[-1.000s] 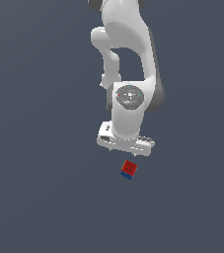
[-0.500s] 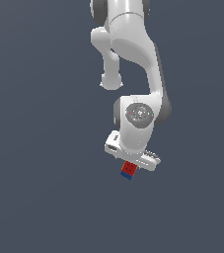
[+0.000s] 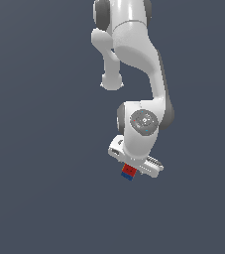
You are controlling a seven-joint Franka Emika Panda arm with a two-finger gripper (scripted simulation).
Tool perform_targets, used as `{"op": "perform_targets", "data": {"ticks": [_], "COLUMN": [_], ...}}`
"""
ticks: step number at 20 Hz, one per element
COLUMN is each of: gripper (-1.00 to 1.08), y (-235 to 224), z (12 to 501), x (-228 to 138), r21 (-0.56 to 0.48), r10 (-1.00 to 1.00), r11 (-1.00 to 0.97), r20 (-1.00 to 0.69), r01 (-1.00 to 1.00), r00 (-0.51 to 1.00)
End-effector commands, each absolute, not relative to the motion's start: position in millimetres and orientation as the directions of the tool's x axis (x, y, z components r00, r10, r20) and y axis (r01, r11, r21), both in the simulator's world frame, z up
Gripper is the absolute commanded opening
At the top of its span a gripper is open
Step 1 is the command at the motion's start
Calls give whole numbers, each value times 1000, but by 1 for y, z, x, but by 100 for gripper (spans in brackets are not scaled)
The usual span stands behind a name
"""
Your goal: Pick up the object and move it to a goal position.
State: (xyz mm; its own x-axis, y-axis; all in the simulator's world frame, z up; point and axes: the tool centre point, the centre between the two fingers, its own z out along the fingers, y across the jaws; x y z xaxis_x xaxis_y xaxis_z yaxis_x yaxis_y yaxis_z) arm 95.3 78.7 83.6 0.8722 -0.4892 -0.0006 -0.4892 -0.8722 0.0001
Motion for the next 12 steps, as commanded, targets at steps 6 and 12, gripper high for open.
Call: {"op": "perform_targets", "data": {"ticks": [6,12], "gripper": [100,100], "y": [79,79], "z": [73,40], "x": [95,94], "r21": [0,0], "r10": [-490,-492], "r11": [-872,-871], "r20": [-1,0], "r01": [-490,-492], "r00": [872,871]}}
